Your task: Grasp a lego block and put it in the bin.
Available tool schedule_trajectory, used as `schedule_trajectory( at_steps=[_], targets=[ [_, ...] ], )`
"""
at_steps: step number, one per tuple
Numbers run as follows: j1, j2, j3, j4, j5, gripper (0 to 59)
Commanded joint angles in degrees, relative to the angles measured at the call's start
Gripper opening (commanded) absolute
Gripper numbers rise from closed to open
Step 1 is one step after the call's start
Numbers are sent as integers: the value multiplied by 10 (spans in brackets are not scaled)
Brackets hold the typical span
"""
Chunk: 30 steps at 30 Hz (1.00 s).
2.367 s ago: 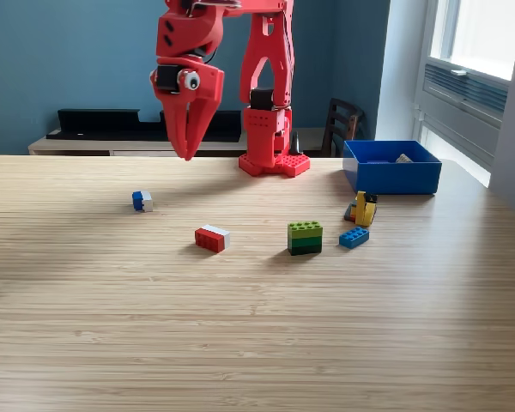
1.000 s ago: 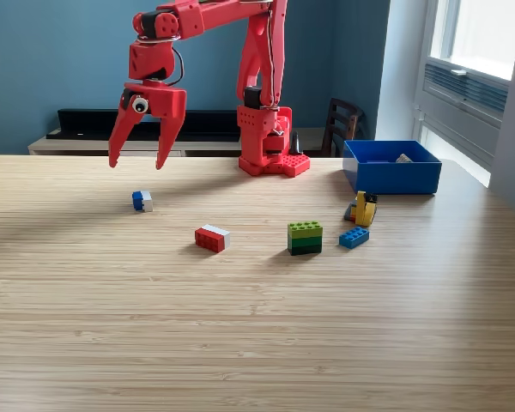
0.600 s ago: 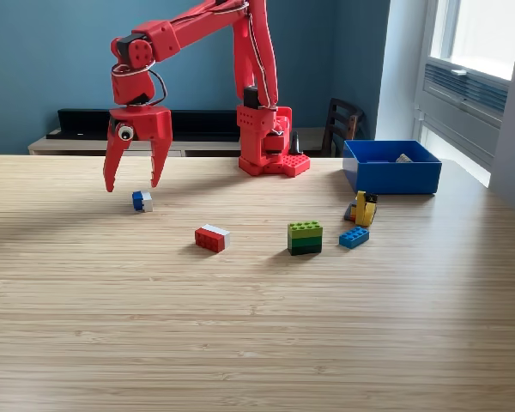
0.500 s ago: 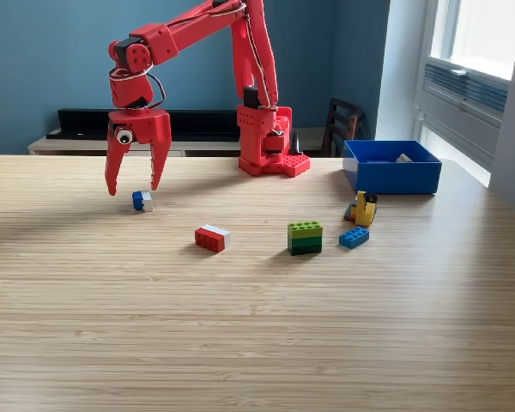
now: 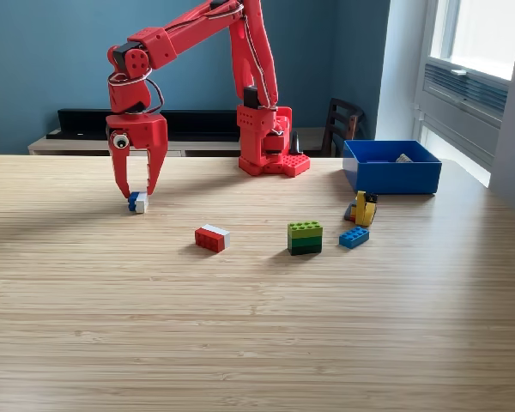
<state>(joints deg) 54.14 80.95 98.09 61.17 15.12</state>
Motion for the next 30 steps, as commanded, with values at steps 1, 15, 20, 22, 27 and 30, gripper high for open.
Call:
schedule_trajectory(
  at_steps=[1,15,20,22,27,30],
  targets=[
    [3,11,4,-21,0,81],
    [-11,11,23,-31,-10,35],
    [-23,18,17,-13,-7,34],
    [-29,18,14,-13,-7,34],
    [-61,18,-10,-13,-31,34],
    [-72,18,-28,-13,-46,34]
  ],
)
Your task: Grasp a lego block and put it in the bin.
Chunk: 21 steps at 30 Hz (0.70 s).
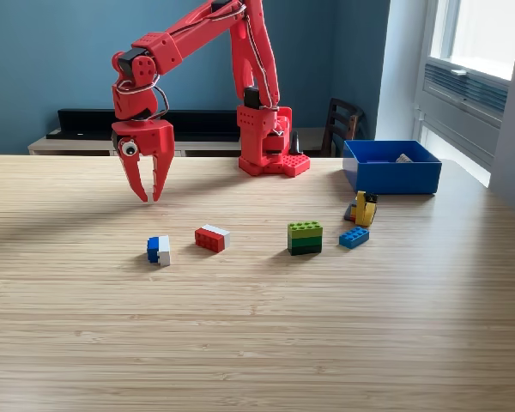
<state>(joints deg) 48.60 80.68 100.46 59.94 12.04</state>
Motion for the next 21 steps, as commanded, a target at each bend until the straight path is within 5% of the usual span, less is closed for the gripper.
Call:
schedule_trajectory(
  at_steps=[1,21],
  targets=[
    [-18,19,-55,-1,-18,34],
    [-21,22,-35,27,-54,34]
  ],
)
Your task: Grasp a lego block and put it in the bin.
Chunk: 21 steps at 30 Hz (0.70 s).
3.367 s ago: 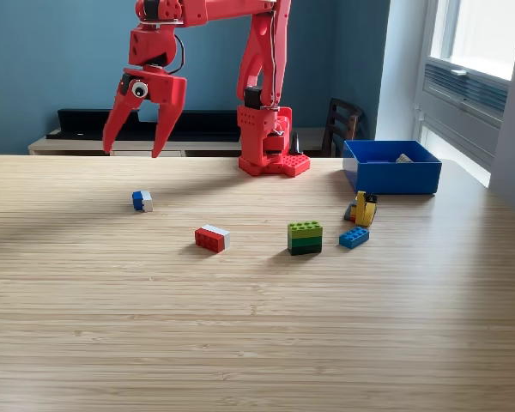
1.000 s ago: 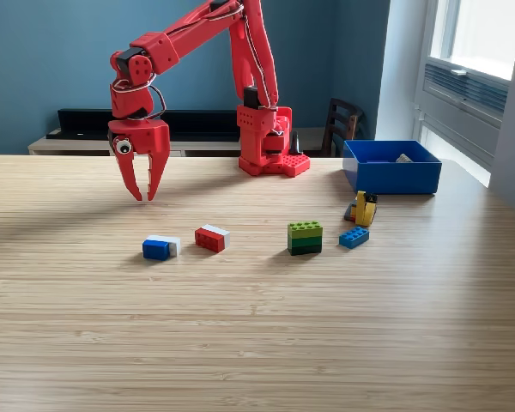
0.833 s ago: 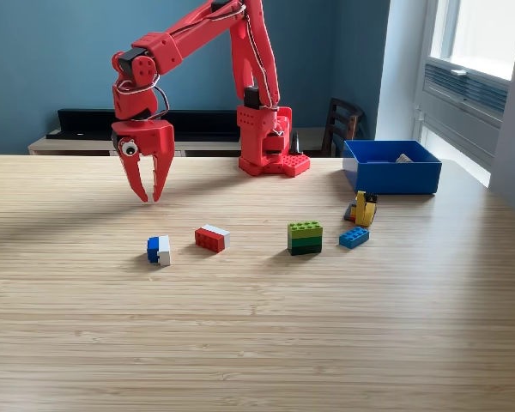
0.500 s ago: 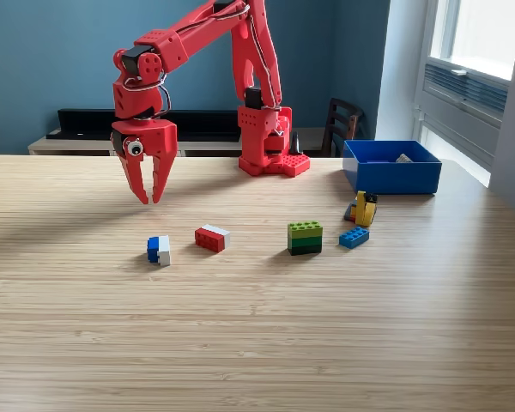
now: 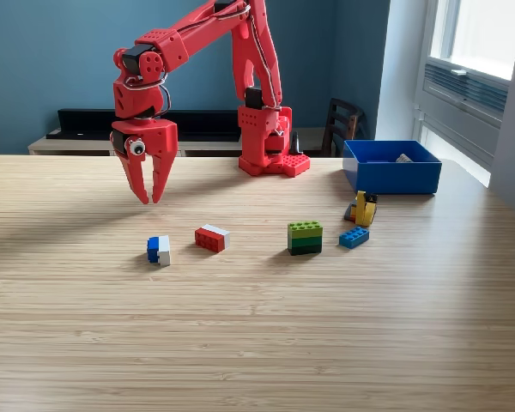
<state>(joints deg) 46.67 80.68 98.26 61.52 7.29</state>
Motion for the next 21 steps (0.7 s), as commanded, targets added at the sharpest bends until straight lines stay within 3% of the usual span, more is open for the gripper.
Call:
schedule_trajectory(
  at_steps=[1,21],
  targets=[
    [-2,23,-11,13,-7,34],
    [-34,24,-98,129,4,33]
  ],
)
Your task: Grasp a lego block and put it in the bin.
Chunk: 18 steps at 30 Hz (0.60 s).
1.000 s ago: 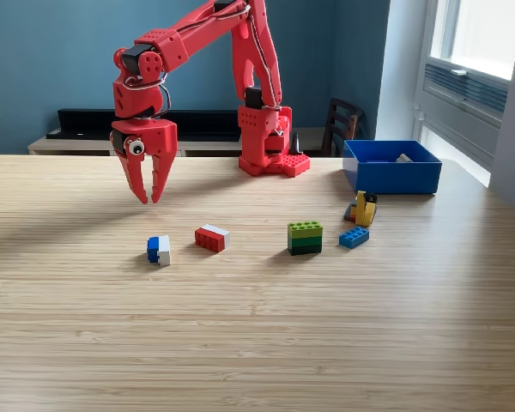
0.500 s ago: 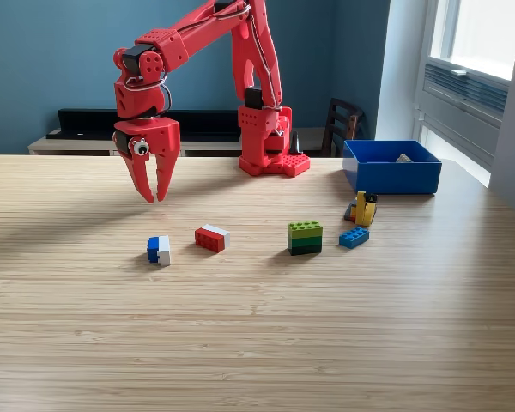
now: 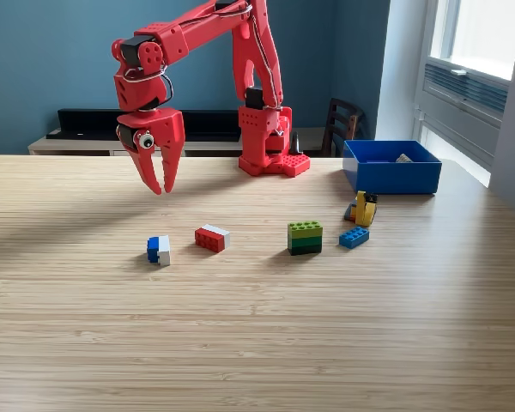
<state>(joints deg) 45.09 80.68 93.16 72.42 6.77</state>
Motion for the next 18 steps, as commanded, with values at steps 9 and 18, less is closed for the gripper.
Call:
schedule_trajectory(
  at_steps=[9,18],
  targets=[
    [-90,24,-149,121,40,33],
    [-164,25,-216,179,54,33]
  ],
)
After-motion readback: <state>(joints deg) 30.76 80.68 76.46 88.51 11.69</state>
